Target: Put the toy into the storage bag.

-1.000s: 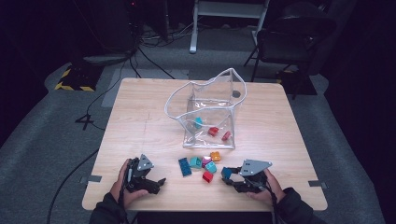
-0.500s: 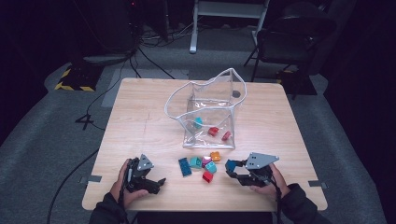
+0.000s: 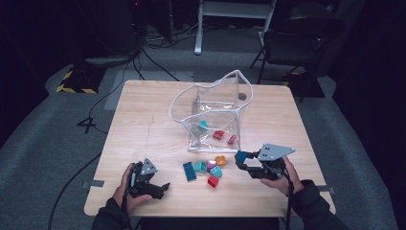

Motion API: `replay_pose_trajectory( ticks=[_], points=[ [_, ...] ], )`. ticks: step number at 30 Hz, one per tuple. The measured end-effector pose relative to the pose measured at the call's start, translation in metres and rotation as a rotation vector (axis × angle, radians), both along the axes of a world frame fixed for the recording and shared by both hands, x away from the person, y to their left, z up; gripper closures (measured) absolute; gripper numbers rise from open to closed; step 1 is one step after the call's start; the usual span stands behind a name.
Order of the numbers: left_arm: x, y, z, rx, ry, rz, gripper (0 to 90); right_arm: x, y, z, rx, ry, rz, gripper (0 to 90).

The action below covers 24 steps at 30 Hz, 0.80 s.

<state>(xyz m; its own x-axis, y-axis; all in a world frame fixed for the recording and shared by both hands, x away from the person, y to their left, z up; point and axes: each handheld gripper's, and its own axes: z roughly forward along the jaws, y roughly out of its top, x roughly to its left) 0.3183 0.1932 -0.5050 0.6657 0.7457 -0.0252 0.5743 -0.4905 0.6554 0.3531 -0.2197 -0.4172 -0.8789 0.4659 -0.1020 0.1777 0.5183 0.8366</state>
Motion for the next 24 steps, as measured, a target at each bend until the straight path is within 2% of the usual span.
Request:
replay_pose_trajectory(
  ticks=[14,24],
  points=[
    [0.000,0.000,0.000,0.000,0.000,0.000,0.2,0.012,0.000,0.047,0.029,-0.069,-0.027,57.3],
    [0.000,0.000,0.000,0.000,0.001,0.001,0.2,0.018,0.001,0.073,0.051,-0.102,-0.039,57.3]
  ],
)
